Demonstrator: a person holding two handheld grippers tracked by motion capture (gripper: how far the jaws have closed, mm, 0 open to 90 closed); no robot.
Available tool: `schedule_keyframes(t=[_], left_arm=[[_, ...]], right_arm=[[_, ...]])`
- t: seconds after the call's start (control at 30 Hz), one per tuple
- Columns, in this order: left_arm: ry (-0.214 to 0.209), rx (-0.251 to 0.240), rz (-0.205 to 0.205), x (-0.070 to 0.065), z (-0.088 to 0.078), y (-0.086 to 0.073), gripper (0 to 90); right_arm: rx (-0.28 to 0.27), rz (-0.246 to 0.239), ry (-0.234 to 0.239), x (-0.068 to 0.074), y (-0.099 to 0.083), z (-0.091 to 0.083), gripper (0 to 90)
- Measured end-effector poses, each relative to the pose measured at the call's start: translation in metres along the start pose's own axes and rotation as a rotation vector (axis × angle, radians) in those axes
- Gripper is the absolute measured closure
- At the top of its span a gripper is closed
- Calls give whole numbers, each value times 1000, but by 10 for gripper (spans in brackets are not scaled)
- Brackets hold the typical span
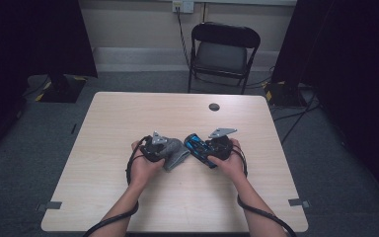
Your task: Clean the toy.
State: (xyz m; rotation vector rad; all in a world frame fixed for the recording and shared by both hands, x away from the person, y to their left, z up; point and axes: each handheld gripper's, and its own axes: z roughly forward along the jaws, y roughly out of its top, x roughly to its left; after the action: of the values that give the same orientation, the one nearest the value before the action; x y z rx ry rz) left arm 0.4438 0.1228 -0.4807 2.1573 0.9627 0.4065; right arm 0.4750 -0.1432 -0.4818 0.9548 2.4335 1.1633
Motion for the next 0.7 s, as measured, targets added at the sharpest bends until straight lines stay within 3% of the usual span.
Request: schedule_keyframes(t=[0.7], left_arm=[[-54, -8, 26, -15, 2, -3, 701]], right_arm=[[6, 0, -2, 0, 0, 0, 434]])
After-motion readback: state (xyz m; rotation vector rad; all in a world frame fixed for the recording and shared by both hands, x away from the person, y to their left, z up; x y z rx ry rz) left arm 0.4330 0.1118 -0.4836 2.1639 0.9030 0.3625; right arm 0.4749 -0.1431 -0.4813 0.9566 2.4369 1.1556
